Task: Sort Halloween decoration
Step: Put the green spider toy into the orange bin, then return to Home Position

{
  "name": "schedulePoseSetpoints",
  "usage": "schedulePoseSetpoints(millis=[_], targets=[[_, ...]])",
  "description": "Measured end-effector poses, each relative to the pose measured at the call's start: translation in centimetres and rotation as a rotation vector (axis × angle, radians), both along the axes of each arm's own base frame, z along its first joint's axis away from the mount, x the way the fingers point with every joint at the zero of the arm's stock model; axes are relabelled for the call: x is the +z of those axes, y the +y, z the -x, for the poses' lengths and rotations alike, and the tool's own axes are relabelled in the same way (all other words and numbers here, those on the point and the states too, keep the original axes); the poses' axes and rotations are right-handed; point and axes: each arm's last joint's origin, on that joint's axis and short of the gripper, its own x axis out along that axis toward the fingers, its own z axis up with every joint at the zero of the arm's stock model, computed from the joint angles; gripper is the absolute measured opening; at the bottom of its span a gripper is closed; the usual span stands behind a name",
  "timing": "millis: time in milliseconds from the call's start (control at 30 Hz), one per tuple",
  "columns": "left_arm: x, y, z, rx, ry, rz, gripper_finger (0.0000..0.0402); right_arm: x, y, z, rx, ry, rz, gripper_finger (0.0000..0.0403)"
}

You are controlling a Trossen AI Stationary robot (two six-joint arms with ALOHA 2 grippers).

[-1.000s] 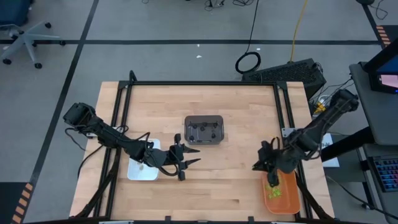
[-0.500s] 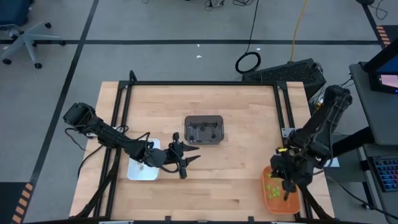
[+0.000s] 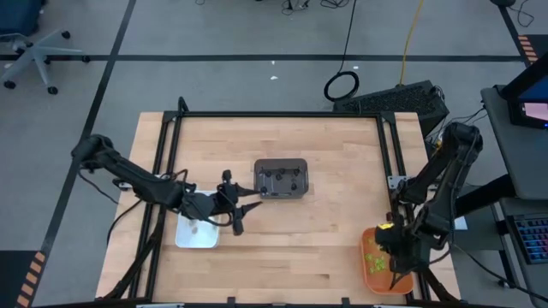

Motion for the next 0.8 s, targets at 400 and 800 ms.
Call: schedulePoseSetpoints(millis=[400, 800], targets=[[-0.5, 0.4, 1.0, 0.004, 0.105, -0.030, 0.0150, -2.5, 1.3, -0.4, -0.034, 0.144, 0.101, 0.0111], [2.3, 1.1, 3.0, -0.108, 0.031, -0.037, 0.0150, 2.1, -0.5, -0.8, 0.135, -0.323, 0.249, 0.0138]])
